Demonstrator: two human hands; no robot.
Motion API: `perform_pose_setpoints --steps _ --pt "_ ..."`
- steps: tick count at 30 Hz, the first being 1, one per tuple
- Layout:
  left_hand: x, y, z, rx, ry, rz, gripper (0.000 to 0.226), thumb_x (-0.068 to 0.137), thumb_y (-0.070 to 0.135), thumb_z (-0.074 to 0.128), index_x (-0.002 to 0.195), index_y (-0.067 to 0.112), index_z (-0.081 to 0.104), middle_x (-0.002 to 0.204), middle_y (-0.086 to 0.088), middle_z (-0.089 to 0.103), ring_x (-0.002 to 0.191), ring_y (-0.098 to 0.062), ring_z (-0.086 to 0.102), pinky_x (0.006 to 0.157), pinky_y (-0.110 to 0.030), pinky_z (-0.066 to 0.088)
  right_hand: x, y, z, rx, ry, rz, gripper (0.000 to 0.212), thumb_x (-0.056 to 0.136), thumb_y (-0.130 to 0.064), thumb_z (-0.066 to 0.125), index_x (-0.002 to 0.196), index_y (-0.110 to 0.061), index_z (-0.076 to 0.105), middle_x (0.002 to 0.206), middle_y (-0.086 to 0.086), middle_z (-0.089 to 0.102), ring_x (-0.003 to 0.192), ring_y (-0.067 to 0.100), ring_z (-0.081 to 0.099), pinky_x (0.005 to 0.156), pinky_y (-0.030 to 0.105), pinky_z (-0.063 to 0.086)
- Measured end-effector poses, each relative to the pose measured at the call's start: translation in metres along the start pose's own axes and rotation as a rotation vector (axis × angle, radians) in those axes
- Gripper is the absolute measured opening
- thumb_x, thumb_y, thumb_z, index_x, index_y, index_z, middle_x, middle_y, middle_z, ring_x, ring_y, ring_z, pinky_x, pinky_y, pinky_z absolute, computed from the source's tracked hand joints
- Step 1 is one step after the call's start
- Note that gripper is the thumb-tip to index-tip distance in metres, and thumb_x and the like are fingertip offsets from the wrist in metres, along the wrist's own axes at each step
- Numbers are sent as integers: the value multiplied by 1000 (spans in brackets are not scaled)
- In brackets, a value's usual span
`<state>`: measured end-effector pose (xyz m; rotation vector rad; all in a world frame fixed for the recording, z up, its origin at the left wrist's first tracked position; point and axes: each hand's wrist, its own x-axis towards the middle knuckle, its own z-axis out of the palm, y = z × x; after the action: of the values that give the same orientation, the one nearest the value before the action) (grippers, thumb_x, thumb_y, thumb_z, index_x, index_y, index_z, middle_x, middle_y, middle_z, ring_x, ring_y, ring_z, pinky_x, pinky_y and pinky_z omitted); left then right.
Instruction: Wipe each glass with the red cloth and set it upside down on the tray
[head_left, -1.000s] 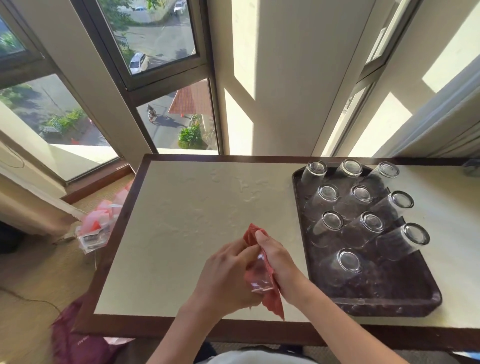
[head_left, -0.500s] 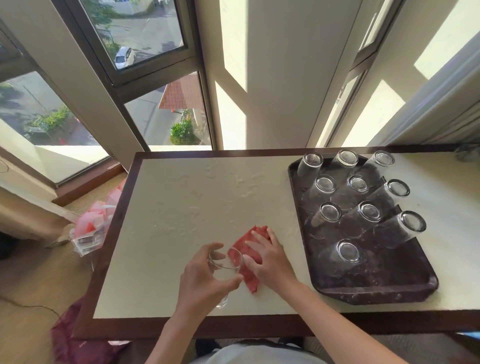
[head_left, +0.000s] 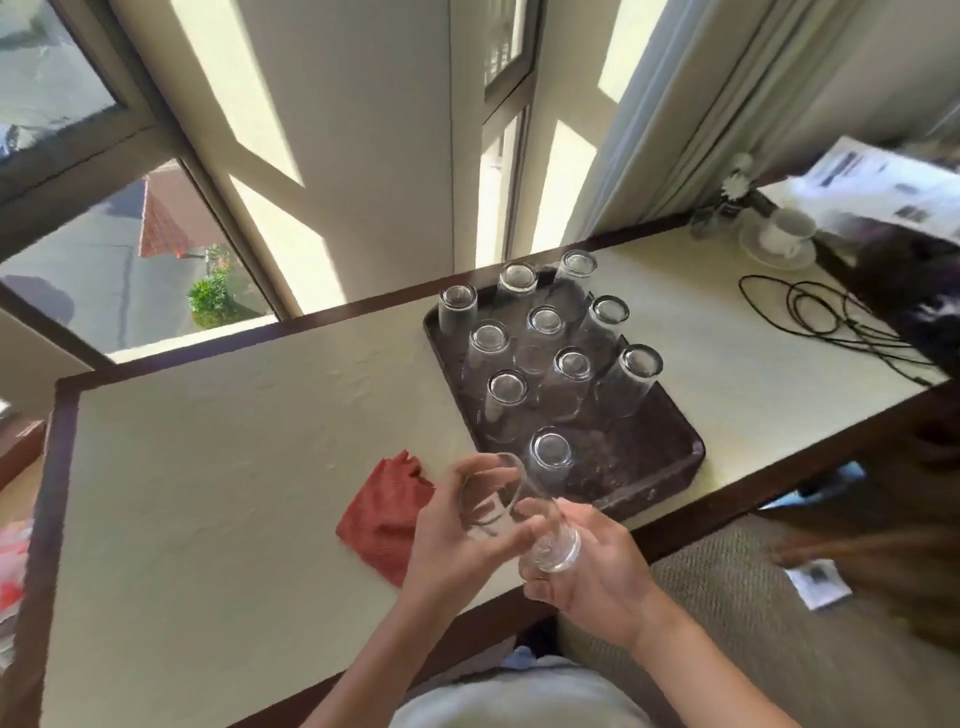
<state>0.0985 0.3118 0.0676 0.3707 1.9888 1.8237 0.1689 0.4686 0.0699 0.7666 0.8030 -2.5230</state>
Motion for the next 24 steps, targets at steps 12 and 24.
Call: perform_pose_setpoints --steps 12,24 --pt "6 -83 -18 1169 -135 -386 90 81 77 49 155 41 13 163 2 -26 151 -35 -15 119 -52 8 -32 -68 -50 -1060 767 -482 37 51 -39 79 81 -21 65 74 -1 67 56 14 57 49 27 43" --pt "1 -105 -23 1313 -206 -454 98 77 81 44 152 49 -10 153 11 -44 147 -32 -31 119 -53 3 25 -103 -43 -1716 902 -423 44 72 -30 77 111 -22 60 109 4 52 96 32 63 68 29 40"
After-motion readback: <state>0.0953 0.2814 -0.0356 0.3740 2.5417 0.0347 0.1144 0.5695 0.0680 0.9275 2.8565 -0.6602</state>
